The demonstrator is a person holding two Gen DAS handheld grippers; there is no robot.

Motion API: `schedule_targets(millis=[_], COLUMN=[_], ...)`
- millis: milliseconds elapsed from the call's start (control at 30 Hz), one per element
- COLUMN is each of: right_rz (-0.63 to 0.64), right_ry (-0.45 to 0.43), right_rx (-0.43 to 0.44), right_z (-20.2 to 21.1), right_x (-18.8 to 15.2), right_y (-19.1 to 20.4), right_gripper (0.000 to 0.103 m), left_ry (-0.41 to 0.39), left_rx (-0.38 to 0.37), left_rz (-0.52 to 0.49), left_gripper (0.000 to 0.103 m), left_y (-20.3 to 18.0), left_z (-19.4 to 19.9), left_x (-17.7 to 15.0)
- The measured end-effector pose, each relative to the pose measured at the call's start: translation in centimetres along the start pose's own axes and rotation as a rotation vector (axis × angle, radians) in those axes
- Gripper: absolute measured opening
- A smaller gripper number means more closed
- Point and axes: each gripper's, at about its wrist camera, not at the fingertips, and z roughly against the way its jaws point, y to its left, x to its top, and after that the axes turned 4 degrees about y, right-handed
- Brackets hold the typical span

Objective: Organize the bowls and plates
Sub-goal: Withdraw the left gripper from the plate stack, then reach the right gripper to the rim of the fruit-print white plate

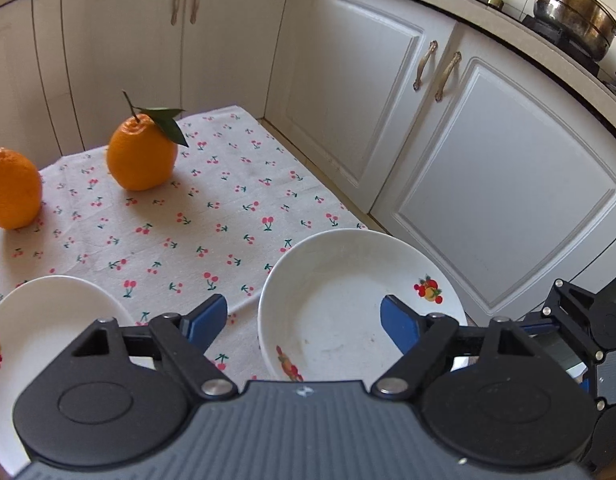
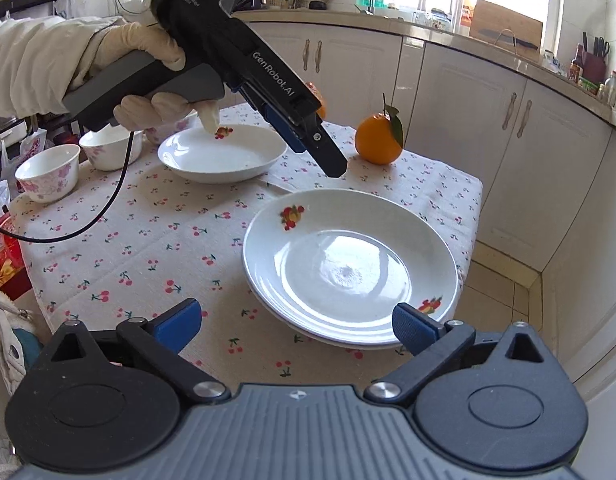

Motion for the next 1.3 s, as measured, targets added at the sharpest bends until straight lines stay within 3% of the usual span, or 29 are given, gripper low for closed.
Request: schedule_targets(millis=[100, 267, 367, 467, 733, 1033, 1300], right_rz=[0.005, 0.016, 0.003, -0.003, 0.029, 0.092, 0.152], right_ry=[-0.020, -0.029, -0.026, -0.022, 0.004, 0.071, 0.144], right_rx=[0.001, -0.008, 0.004, 0.018, 0.064, 0.127, 0.221], right_z=[0.3, 0.0, -0.6, -1.1, -3.2, -8.5, -14.3], right_x=[0.7, 1.8, 2.6, 3.6, 7.6, 12.8, 17.4], right_y=[1.3, 3.2, 3.9, 4.3, 4.7, 3.0, 1.7], right_gripper=[0.103, 0.103, 0.103, 0.103, 0.103, 0.103, 0.103], left_ry=[-0.077, -0.201, -0.233, -0.215, -0.167, -0.155, -0.192], left_rx=[0.091, 0.346, 0.475, 0.542, 0.587, 0.571, 0.546], left_rz=[-0.015, -0.021, 0.020, 0.098, 0.283, 0.311, 0.352], left_gripper=[0.093, 0.100, 0.100, 0.100, 0.100, 0.100, 0.102], left_y=[-0.9, -2.2, -2.0, -0.8, 3.6, 5.4, 6.8], left_z=[2.8, 6.6, 7.0, 6.3, 3.0, 0.7, 0.1], left_x=[-2.1, -6.9, -9.9, -12.5, -15.4, -15.3, -14.8])
